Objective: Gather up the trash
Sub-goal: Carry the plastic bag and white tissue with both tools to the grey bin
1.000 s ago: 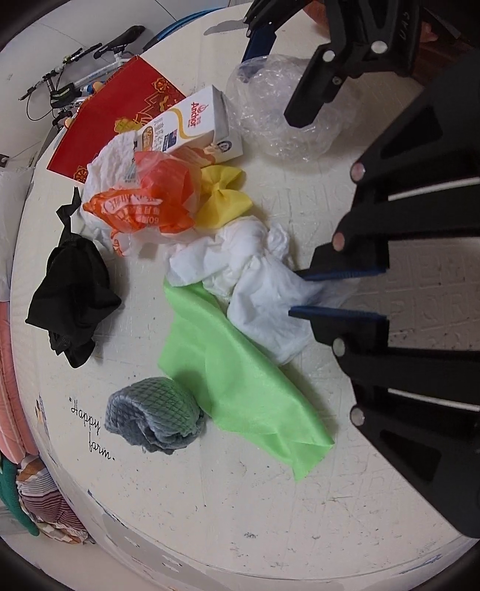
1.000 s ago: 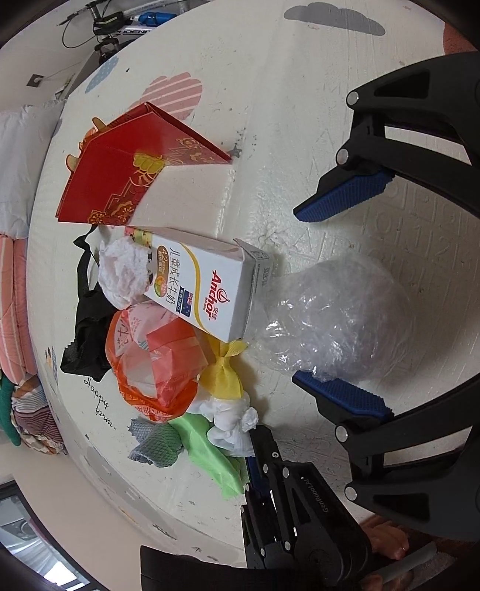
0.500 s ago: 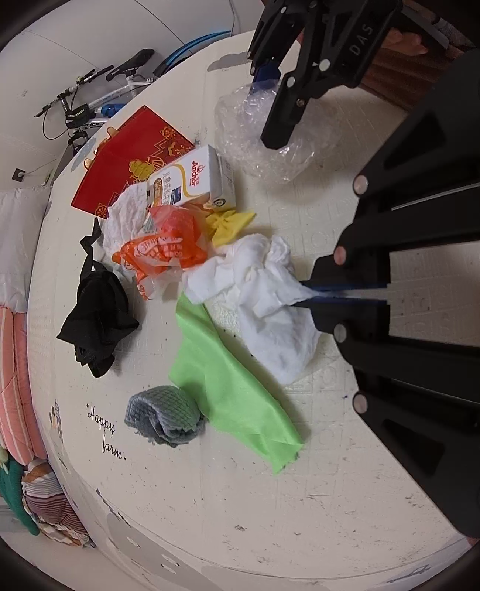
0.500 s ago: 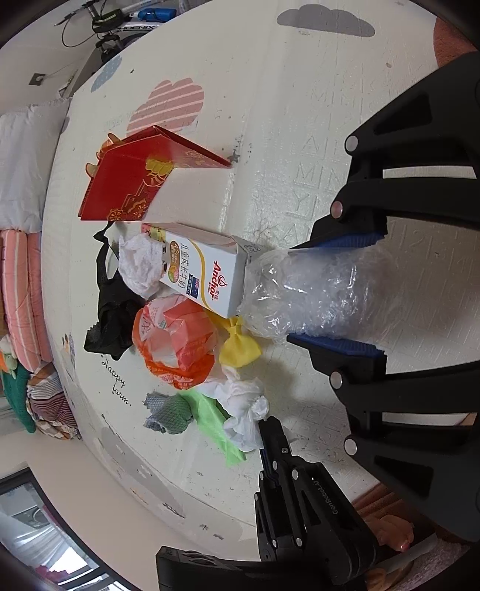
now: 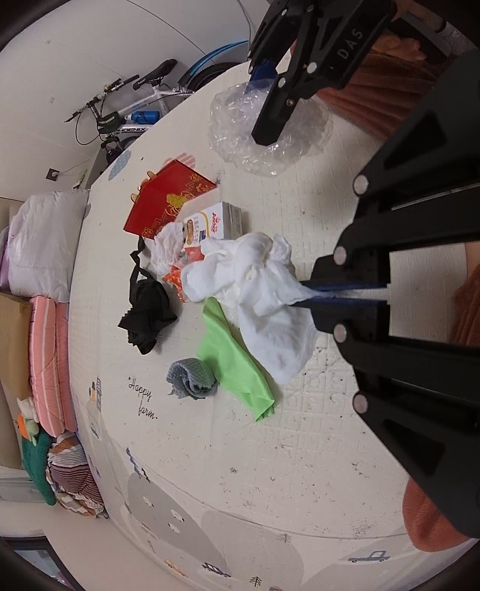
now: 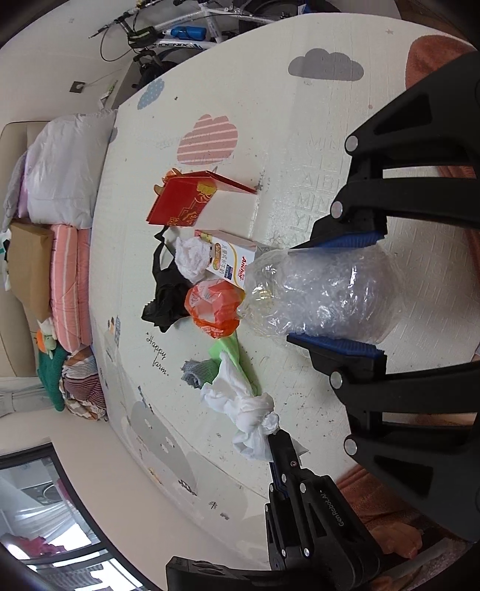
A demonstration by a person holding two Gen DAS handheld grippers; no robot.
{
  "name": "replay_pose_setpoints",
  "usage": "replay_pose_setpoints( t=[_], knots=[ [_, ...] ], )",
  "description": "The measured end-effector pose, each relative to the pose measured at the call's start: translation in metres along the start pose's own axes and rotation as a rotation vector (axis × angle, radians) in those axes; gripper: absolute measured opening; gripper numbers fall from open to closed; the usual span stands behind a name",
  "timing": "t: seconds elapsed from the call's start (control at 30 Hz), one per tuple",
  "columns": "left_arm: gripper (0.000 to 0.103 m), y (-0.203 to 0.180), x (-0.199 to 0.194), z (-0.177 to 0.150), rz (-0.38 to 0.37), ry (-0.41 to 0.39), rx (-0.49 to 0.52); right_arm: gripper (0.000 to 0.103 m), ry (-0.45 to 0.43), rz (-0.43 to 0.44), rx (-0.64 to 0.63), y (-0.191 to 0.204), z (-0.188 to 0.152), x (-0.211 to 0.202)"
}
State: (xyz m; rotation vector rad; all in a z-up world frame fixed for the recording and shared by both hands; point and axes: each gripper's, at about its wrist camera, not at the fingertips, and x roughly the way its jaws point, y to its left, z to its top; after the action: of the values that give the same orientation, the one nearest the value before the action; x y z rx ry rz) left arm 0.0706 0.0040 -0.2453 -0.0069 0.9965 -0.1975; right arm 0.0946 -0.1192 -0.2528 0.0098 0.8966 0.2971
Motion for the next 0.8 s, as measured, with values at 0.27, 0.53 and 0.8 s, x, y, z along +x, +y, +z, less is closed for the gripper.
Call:
replay_pose_setpoints(
  t=[0.27, 0.53, 0.8],
  knots=[
    [0.004, -0.029, -0.048, 0.000, -0.013, -0.090, 0.054, 0.038, -0.084, -0.027, -0.018, 0.002, -0.002, -0.052],
    [0.004, -0.060, -0.074, 0.002, -0.049, -0.141, 0.136, 0.038, -0.156, -0.102, 0.014, -0.017, -0.009, -0.101],
    [0.004, -0.127, -0.074, 0.012, -0.125, -0.156, 0.280, 0.038, -0.244, -0.236, 0.130, -0.077, -0.028, -0.157]
  ],
)
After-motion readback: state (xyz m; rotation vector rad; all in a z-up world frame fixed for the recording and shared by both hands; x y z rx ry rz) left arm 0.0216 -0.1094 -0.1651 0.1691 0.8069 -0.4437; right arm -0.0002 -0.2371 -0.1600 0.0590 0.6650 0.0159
